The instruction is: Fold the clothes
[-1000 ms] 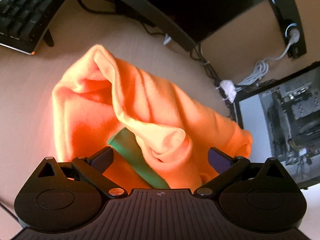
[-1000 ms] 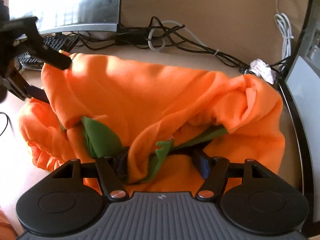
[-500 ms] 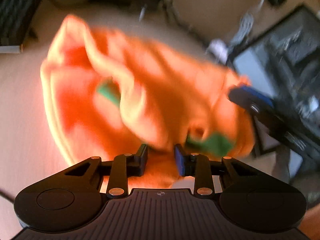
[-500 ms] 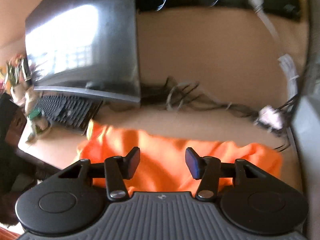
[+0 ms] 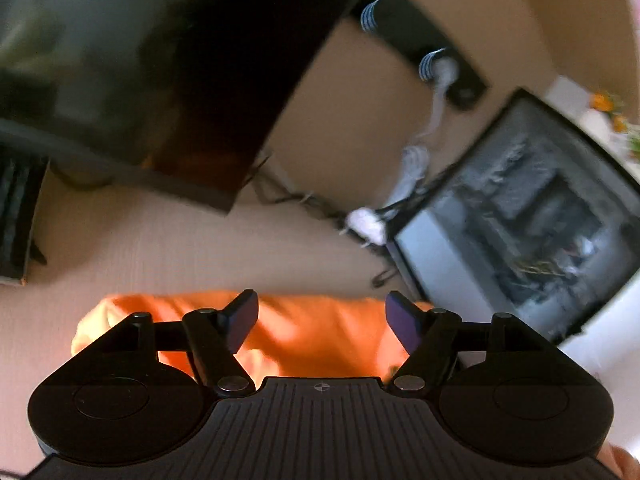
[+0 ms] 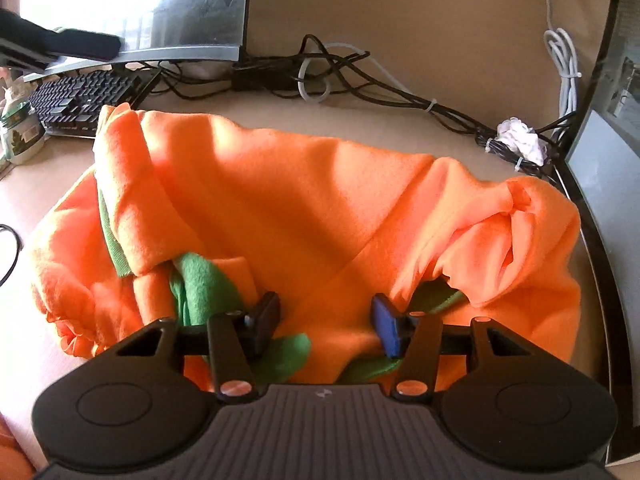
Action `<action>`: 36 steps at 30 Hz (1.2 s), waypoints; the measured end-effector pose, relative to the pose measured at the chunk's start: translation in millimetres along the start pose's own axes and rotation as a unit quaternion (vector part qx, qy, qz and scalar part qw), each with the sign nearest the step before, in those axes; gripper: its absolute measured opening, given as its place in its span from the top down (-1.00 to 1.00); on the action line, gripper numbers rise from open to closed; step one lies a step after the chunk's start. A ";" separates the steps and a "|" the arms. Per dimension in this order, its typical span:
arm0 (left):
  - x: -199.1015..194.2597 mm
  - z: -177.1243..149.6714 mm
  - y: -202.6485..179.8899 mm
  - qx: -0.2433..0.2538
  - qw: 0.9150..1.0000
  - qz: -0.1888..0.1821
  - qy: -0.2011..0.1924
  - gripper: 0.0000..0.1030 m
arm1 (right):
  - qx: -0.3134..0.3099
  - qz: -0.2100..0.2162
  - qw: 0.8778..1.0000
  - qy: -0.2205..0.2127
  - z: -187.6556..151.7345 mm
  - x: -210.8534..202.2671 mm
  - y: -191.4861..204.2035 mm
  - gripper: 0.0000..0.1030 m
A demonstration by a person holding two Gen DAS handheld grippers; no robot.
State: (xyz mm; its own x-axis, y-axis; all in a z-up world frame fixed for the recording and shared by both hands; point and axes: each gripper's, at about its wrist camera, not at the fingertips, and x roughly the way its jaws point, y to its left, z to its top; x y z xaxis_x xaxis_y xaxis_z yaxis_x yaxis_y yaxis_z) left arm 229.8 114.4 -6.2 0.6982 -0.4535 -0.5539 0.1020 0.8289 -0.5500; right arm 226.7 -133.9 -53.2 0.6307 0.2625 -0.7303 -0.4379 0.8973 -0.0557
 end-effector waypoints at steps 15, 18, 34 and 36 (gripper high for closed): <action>10.2 -61.2 9.0 0.041 0.989 0.052 0.130 -0.61 | 0.055 -0.033 0.996 -0.067 48.1 -6.3 -42.2 -0.44; 13.4 -62.9 2.1 0.056 0.987 0.068 0.135 -0.76 | 0.036 -0.049 0.998 -0.026 31.8 20.0 -42.6 -0.52; -30.2 -9.8 7.4 0.014 0.999 0.003 0.050 -0.83 | -0.079 -0.018 0.996 -0.030 2.9 -19.6 34.2 -0.57; -14.5 -5.2 13.6 -0.011 0.998 0.004 0.054 -0.83 | -0.065 -0.018 0.997 -0.041 5.6 -32.7 27.1 -0.57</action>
State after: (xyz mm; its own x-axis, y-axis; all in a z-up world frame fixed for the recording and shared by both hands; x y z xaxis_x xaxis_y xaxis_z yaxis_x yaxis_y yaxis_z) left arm 217.3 130.6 -9.0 0.6177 -0.4806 -0.6225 0.0809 0.8262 -0.5576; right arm 197.8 -116.2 -27.0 0.6963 0.2634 -0.6676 -0.4895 0.8546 -0.1735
